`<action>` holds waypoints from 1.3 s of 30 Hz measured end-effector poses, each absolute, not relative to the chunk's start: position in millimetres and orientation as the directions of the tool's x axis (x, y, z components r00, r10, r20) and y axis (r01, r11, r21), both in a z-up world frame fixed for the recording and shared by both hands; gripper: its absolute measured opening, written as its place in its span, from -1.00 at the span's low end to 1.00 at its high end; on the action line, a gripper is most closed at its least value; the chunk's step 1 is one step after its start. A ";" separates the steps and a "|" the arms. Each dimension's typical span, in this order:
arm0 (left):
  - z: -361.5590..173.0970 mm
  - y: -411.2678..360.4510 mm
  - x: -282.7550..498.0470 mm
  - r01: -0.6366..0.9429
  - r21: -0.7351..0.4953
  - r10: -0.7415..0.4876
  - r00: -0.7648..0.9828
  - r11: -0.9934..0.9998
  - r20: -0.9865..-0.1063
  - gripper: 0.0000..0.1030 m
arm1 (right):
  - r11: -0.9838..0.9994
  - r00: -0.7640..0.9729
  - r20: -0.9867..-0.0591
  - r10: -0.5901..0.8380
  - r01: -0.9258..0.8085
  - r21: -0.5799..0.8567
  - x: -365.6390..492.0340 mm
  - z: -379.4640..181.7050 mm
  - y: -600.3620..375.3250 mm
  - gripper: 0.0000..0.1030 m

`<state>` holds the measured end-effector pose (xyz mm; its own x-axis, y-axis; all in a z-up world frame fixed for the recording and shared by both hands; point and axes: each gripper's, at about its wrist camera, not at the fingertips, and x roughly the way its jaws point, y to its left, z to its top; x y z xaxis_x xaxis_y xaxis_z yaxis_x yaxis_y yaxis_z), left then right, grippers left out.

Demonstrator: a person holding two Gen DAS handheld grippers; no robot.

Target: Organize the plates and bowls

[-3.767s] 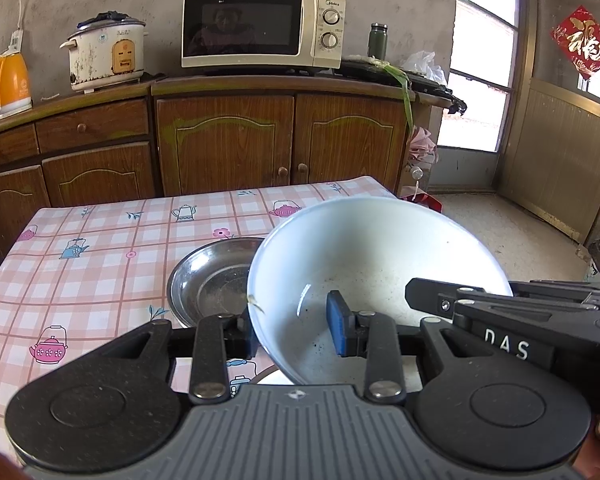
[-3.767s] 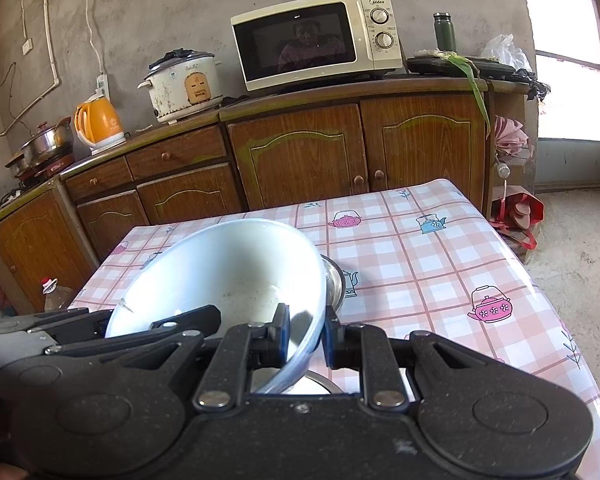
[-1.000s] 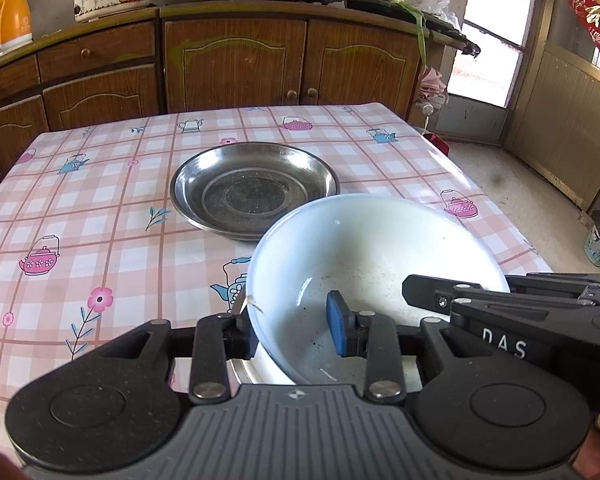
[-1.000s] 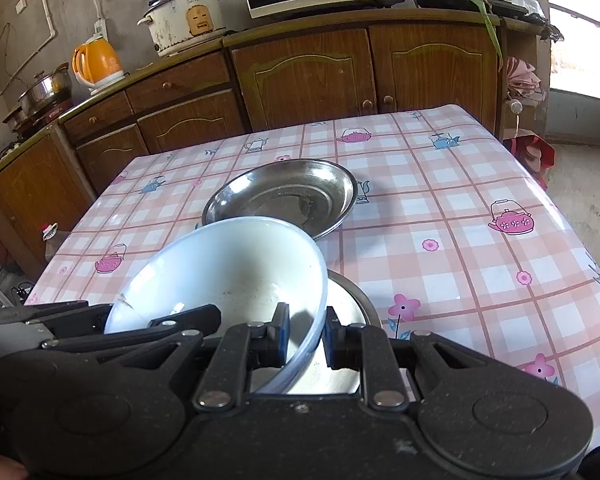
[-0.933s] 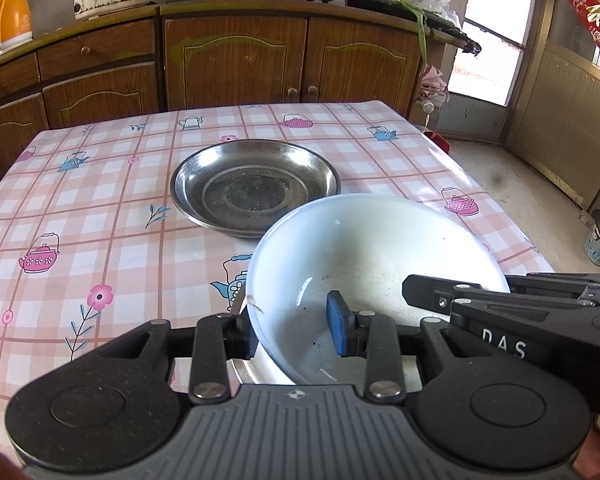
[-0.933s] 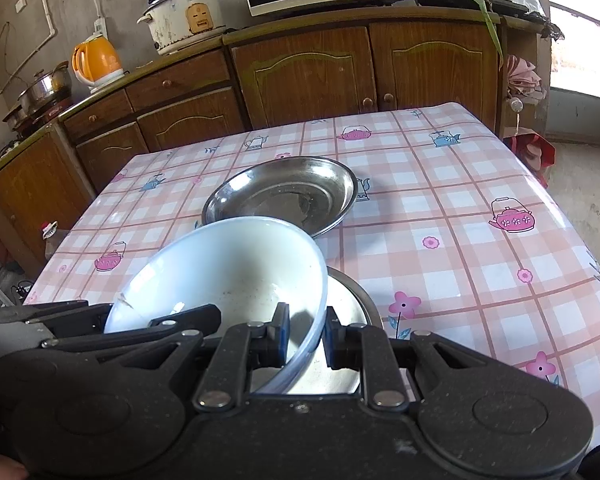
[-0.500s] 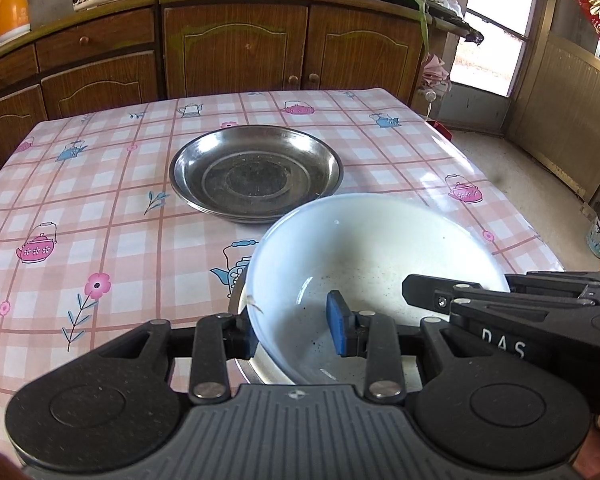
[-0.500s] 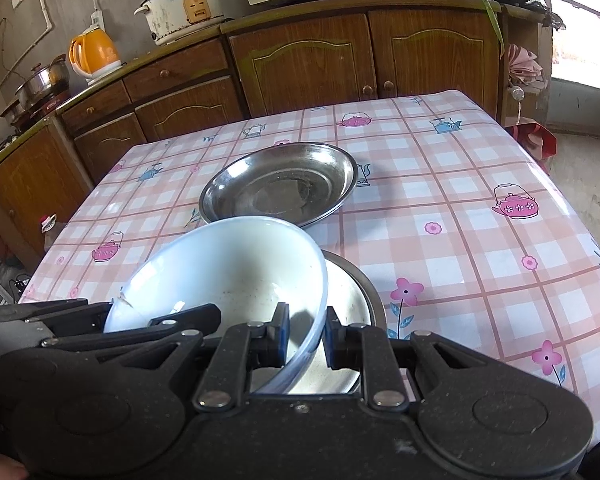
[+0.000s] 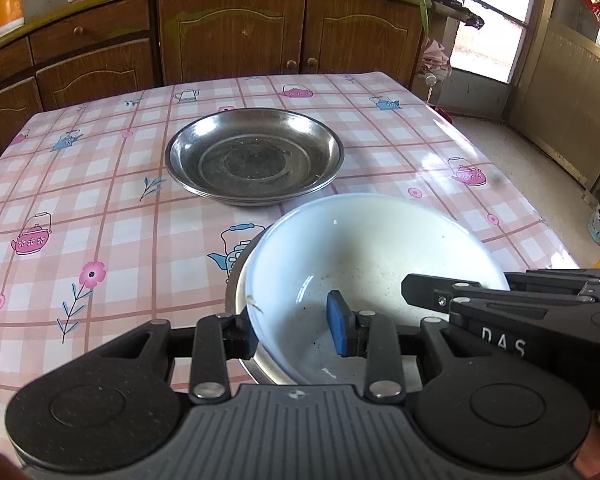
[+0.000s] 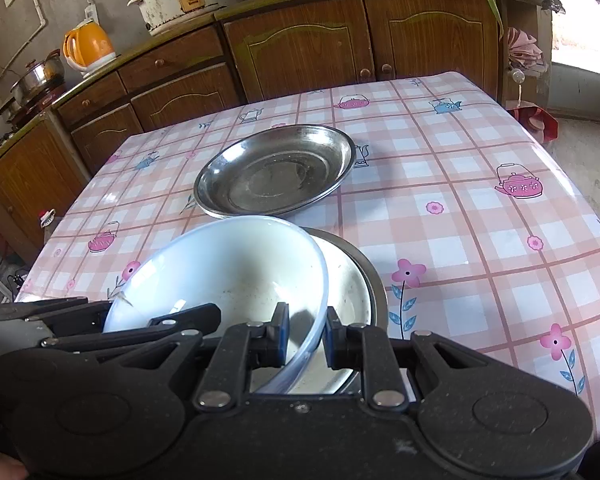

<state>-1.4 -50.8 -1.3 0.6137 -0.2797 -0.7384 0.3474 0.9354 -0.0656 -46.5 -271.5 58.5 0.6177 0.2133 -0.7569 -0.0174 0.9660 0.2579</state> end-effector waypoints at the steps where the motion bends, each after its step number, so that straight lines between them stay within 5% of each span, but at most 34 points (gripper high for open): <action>1: -1.9 -50.7 -1.2 0.348 -0.065 -0.279 0.612 0.935 -0.740 -0.36 | 0.966 0.616 -0.758 0.213 -0.017 0.258 -46.3 57.9 -271.4 -0.54; 39: -22.3 -52.0 6.4 0.371 -0.095 -0.318 0.603 0.924 -0.732 -0.28 | 0.952 0.599 -0.765 0.236 0.015 0.305 -36.5 38.8 -280.7 -0.52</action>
